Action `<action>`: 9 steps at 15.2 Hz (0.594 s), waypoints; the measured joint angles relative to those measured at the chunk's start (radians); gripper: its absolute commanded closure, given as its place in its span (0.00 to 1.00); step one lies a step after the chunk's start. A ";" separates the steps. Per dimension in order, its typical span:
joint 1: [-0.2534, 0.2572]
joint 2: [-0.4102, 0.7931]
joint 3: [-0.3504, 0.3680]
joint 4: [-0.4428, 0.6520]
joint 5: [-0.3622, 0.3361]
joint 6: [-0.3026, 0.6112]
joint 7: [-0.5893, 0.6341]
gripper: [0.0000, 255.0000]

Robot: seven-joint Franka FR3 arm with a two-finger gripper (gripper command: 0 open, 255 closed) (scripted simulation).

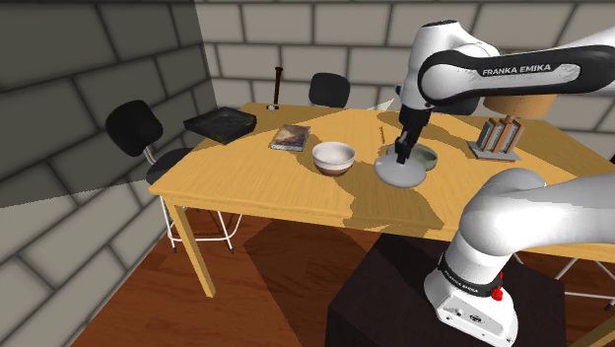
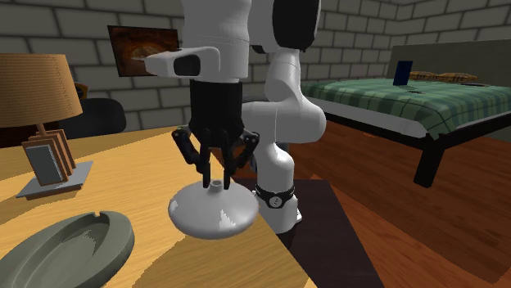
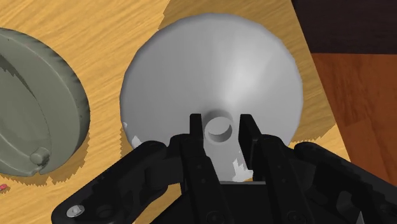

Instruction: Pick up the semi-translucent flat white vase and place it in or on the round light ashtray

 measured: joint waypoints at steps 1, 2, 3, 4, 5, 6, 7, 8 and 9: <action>0.002 0.000 0.003 0.013 0.003 -0.013 0.000 1.00; 0.001 -0.002 0.002 0.025 0.003 -0.027 -0.004 1.00; 0.001 -0.006 0.005 0.037 0.006 -0.042 -0.005 1.00; 0.004 -0.001 0.008 0.054 0.009 -0.055 -0.005 1.00; 0.005 -0.002 0.010 0.062 0.011 -0.063 -0.005 1.00; 0.000 0.011 -0.003 0.075 0.003 -0.062 -0.017 1.00; -0.008 0.030 -0.023 0.091 -0.011 -0.057 -0.036 1.00; -0.014 0.050 -0.042 0.109 -0.023 -0.052 -0.054 1.00; -0.021 0.071 -0.064 0.133 -0.037 -0.051 -0.077 1.00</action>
